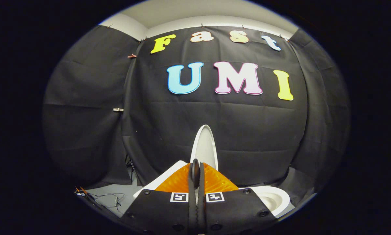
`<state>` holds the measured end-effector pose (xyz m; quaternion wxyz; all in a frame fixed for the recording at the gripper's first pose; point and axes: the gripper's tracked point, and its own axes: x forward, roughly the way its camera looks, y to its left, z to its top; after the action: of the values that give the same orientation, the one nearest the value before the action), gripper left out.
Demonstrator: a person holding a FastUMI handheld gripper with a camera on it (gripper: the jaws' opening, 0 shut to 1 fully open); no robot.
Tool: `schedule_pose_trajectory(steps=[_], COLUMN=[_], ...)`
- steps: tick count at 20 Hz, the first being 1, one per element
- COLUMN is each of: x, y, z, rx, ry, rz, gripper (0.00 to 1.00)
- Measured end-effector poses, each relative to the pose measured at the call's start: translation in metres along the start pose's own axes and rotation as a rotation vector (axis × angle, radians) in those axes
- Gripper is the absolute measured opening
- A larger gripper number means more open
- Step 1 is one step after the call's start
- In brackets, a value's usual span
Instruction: Open the toilet lid.
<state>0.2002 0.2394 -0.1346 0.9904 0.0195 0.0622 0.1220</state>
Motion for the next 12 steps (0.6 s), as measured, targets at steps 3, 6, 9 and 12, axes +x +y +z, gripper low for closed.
schedule_pose_trajectory(steps=[3, 6, 9, 12], x=[0.004, 0.005, 0.004, 0.000], y=[0.012, 0.015, 0.014, 0.009], z=[-0.002, -0.002, 0.000, -0.005], rx=[-0.022, -0.058, -0.054, -0.055], ry=[0.007, 0.011, 0.012, 0.043], rz=[0.013, 0.006, 0.015, 0.019], gripper=[0.05, 0.05, 0.05, 0.45])
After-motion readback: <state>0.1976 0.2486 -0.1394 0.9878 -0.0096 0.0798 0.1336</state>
